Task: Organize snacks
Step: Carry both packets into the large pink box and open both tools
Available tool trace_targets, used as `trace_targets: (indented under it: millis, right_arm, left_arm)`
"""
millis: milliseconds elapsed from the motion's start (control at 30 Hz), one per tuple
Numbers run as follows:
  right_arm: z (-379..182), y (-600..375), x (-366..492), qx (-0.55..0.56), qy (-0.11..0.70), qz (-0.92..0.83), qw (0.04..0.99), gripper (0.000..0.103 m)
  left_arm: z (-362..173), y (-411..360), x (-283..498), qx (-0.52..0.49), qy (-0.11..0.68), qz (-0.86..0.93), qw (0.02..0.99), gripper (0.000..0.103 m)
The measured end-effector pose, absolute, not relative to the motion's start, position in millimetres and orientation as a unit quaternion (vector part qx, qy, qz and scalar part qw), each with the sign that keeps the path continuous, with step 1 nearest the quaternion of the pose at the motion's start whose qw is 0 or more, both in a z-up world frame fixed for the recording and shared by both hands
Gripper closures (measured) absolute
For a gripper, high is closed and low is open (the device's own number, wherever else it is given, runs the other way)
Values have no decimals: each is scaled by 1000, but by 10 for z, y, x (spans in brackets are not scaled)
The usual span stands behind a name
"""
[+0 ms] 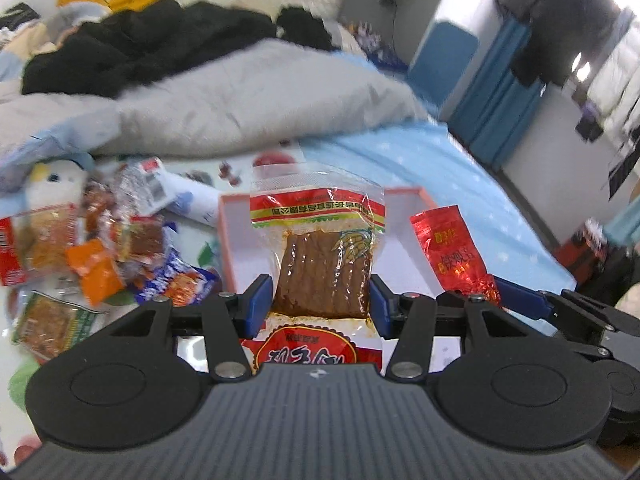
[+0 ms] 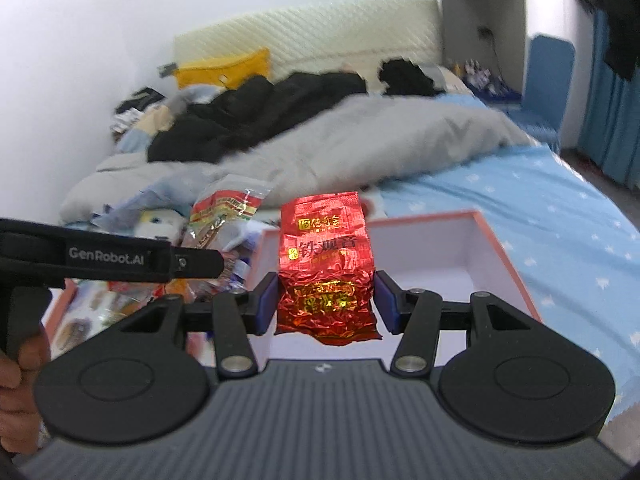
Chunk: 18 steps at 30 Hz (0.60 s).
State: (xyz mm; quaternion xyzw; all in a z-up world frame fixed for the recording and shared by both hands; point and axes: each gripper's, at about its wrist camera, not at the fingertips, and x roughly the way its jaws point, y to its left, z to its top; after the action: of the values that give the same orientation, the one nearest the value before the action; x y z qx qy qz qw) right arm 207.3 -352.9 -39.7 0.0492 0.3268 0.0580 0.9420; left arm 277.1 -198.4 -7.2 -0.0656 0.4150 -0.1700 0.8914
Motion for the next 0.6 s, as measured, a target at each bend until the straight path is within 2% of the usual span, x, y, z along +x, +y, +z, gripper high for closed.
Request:
trace_targets:
  millis: [467,500,600]
  right_arm:
    - [-1218,-3995,2496,83,415,22,906,49]
    - [-1247,-4009,2508,85,418,23,904,49]
    - [-1325,-4042,2537,88,430,17,899,47]
  left_arm:
    - [-950,-2477,3464,-34,502,-183,844,46]
    - [-983,-2498,3480,-33,504,-184,843,45]
    - [-1030,-2513,3500,-27,510,-179,841,31]
